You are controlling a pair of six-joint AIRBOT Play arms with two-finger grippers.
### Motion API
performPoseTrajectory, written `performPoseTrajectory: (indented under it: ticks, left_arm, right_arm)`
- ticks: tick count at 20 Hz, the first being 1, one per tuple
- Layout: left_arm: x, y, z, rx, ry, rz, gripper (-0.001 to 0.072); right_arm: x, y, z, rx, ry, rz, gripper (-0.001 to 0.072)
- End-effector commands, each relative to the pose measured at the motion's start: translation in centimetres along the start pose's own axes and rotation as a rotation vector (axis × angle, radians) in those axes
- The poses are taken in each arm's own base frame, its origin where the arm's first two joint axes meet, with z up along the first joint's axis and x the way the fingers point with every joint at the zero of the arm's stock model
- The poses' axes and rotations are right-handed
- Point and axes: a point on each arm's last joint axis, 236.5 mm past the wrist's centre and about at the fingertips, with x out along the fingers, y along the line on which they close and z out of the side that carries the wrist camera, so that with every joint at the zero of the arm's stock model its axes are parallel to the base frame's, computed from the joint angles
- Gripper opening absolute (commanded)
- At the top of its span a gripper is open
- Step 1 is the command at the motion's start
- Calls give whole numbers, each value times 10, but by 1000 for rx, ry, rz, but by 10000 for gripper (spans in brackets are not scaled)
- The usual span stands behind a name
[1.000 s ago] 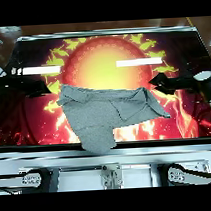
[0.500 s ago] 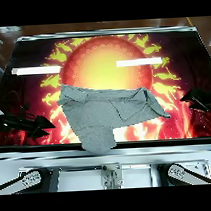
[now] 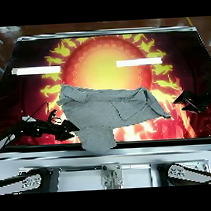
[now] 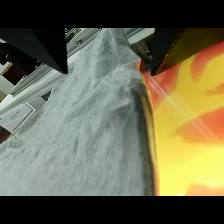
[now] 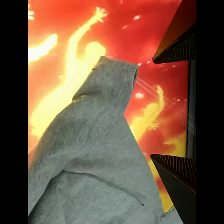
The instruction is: Fold the shirts.
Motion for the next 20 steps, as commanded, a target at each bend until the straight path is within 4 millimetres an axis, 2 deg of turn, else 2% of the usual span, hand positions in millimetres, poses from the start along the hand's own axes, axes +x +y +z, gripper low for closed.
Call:
performPoseTrajectory:
  ticks: [1, 2, 4, 6, 10, 14, 17, 18, 19, 20]
  left_arm:
    - [16, 3, 13, -47, -58, 19, 468]
    - [15, 0, 19, -53, -76, 8, 416]
    - [12, -8, 27, -42, -96, -8, 154]
    - [7, -19, 35, 15, -110, -19, 33]
    - [-4, -41, 52, 121, -147, -37, 33]
    - [-9, -57, 50, 155, -124, -66, 33]
    - [-16, -66, 54, 192, -147, -72, 33]
    - [-19, -68, 56, 201, -152, -70, 33]
    - [-22, -70, 58, 208, -156, -74, 33]
    - [-28, -74, 60, 234, -157, -83, 32]
  right_arm:
    - [12, -24, -4, -47, 52, -76, 692]
    - [15, -33, -7, -59, 75, -105, 693]
    - [22, -45, -10, -75, 111, -127, 693]
    - [34, -44, -12, -67, 141, -96, 693]
    - [65, -34, -18, -95, 223, -43, 693]
    - [101, -20, -17, -114, 259, -62, 693]
    - [122, -10, -31, -98, 339, -68, 675]
    - [125, -7, -32, -100, 348, -68, 488]
    - [125, -3, -33, -109, 350, -66, 162]
    - [120, 3, -34, -113, 348, -52, 61]
